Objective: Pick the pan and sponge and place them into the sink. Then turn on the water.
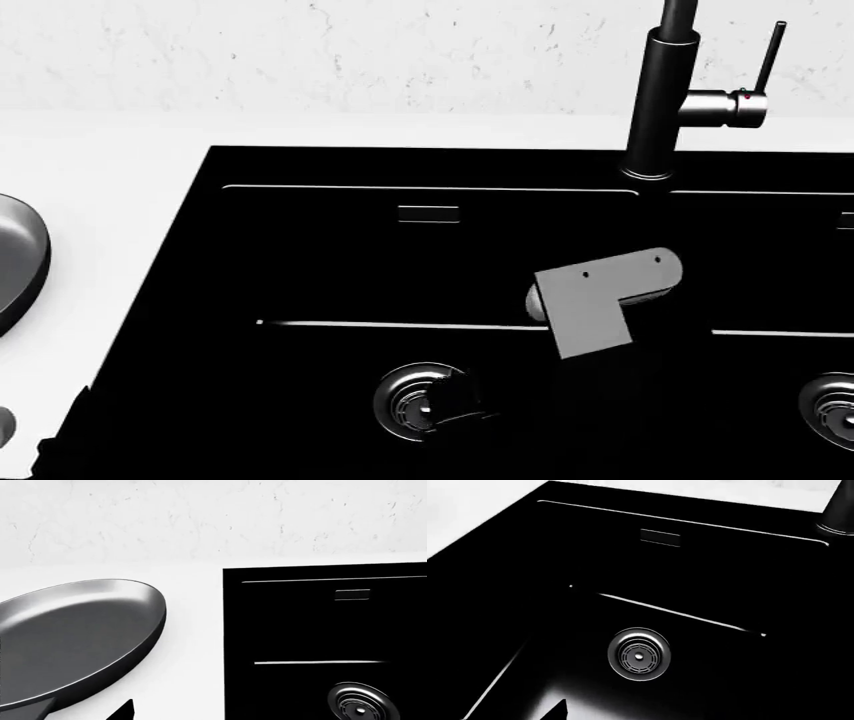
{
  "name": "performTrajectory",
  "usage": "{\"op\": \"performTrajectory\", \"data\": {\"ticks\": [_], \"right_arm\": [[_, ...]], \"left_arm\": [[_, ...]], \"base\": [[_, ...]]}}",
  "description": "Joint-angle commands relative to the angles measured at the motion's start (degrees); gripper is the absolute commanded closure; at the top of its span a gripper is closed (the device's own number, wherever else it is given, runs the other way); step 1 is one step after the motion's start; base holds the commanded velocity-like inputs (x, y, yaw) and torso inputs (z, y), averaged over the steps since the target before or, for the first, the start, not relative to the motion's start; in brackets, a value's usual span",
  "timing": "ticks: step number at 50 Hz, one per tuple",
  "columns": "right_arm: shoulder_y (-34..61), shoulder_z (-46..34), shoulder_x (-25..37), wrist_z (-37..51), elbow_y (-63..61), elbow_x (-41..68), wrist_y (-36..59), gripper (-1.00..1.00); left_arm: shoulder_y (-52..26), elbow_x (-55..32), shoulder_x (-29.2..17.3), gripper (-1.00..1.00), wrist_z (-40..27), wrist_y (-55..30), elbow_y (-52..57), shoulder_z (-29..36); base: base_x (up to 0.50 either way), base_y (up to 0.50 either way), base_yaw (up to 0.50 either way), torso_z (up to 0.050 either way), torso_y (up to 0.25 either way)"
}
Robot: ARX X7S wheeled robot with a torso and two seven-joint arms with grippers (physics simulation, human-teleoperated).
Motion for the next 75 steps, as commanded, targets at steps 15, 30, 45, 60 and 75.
{"op": "performTrajectory", "data": {"ticks": [15,30,45,60,75], "right_arm": [[-16.1,20.3,7.2,11.8,-25.6,3.7,-7.4,-1.00],[-21.9,28.3,9.7,14.0,-30.0,7.8,-7.7,-1.00],[-20.0,28.4,10.9,15.7,-29.8,9.8,-5.6,-1.00],[-20.3,27.5,10.5,15.8,-29.8,8.4,-7.0,-1.00],[-19.6,26.4,10.3,15.9,-29.3,8.4,-7.2,-1.00]], "left_arm": [[0.1,-0.7,-1.4,-1.00,-2.9,-3.3,1.9,-1.5],[-6.4,-15.3,-2.8,-1.00,-10.2,-18.7,11.1,-12.1],[-9.7,-32.3,-8.4,-1.00,-16.3,-30.3,10.1,-30.9],[-2.8,-29.0,-7.2,-1.00,-18.4,-29.7,4.8,-33.9],[-6.1,-25.9,-6.7,-1.00,-17.4,-29.4,-1.7,-24.7]], "base": [[0.00,0.00,0.00,0.000,0.000],[0.00,0.00,0.00,0.000,0.000],[0.00,0.00,0.00,0.000,0.000],[0.00,0.00,0.00,0.000,0.000],[0.00,0.00,0.00,0.000,0.000]]}}
